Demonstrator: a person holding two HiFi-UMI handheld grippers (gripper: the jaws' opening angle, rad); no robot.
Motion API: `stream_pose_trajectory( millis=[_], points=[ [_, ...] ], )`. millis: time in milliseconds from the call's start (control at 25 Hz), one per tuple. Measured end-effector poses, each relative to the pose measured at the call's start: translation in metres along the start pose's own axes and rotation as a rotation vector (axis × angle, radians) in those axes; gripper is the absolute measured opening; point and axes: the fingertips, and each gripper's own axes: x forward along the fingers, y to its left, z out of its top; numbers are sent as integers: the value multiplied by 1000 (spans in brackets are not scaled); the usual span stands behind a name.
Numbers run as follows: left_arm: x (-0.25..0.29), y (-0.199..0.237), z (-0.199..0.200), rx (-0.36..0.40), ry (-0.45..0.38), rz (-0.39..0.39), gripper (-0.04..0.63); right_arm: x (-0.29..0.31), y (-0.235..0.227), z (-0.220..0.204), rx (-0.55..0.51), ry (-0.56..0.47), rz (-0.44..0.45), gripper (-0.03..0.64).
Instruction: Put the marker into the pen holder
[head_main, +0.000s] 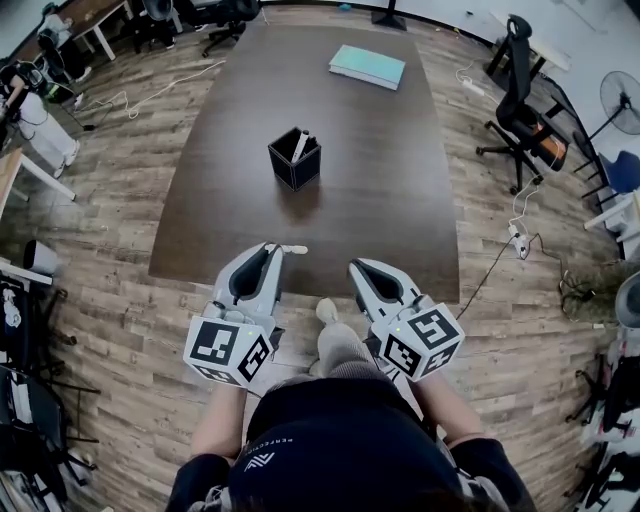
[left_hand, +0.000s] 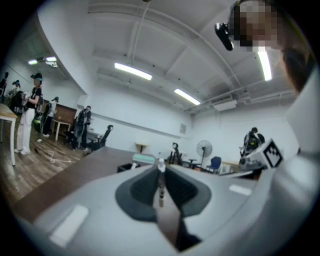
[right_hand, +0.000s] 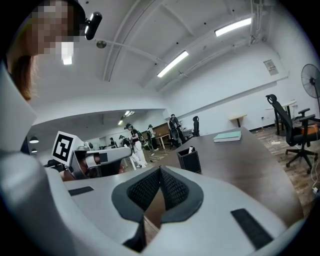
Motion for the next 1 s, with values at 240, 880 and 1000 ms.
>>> stream_pose_trajectory(
  millis=[240,880,1000],
  points=[
    [40,28,11,3,-14,43,44,41,-30,17,-2,7,39,0],
    [118,84,34,-17,-23,145,44,121,-92,50,22,46,117,0],
    [128,95,35,-22,-26,168,44,133,-99,51,33,54,127,0]
  ],
)
